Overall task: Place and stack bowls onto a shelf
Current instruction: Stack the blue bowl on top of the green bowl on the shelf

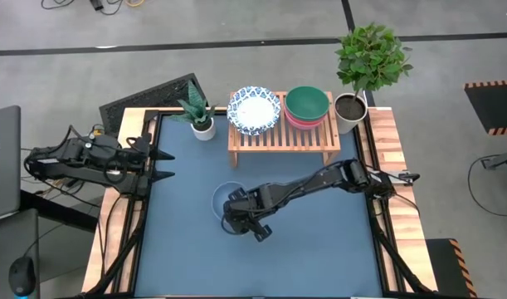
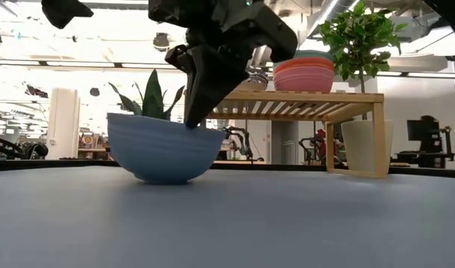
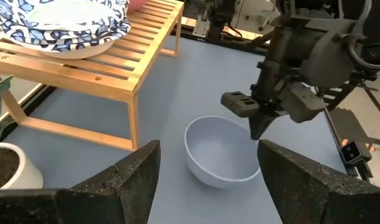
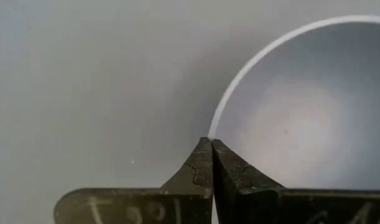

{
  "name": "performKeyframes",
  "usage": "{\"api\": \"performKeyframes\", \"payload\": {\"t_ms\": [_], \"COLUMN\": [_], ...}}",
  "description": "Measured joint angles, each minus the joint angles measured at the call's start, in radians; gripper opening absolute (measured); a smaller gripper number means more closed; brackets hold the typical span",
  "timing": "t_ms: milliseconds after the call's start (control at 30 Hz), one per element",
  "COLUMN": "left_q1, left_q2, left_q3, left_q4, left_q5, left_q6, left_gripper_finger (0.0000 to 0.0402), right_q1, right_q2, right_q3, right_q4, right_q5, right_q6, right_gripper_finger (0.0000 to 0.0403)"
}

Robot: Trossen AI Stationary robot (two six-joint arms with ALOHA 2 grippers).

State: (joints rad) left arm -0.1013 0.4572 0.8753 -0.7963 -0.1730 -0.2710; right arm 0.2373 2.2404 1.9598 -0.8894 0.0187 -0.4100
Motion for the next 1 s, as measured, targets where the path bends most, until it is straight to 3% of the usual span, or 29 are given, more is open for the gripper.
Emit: {"api": "performKeyframes", "payload": {"t_ms": [300,567,700,833,1000], "left_q1": [0.000,0.000,0.000,0.000,0.000], "left_q2": [0.000,0.000,0.000,0.000,0.000], "left_q3": [0.000,0.000,0.000,0.000,0.000], "left_q4": [0.000,0.000,0.000,-0.002,-0.002], "left_q5": [-0.024,-0.026,-0.026,-0.026,-0.028], "left_q6": [0.000,0.000,0.001,0.011,0.015], "left_gripper_finger": [0.0253,0.0253,0.0253,0.0253,0.0253], "right_q1": [0.028,0.042,0.027,0.021,0.049], "right_q2": [-0.112,-0.313,-0.397,-0.426,-0.354], "right_q3": [0.001,0.001,0.001,0.001,0.001], "right_q4": [0.011,-0.052,-0.057,-0.047,-0.061], "right_q5": [0.016,0.246,0.246,0.175,0.143], "right_q6": [0.024,0.074,0.151,0.258,0.322], "right_gripper_finger": [0.0016,0.0016,0.0017,0.0059,0.0124]}}
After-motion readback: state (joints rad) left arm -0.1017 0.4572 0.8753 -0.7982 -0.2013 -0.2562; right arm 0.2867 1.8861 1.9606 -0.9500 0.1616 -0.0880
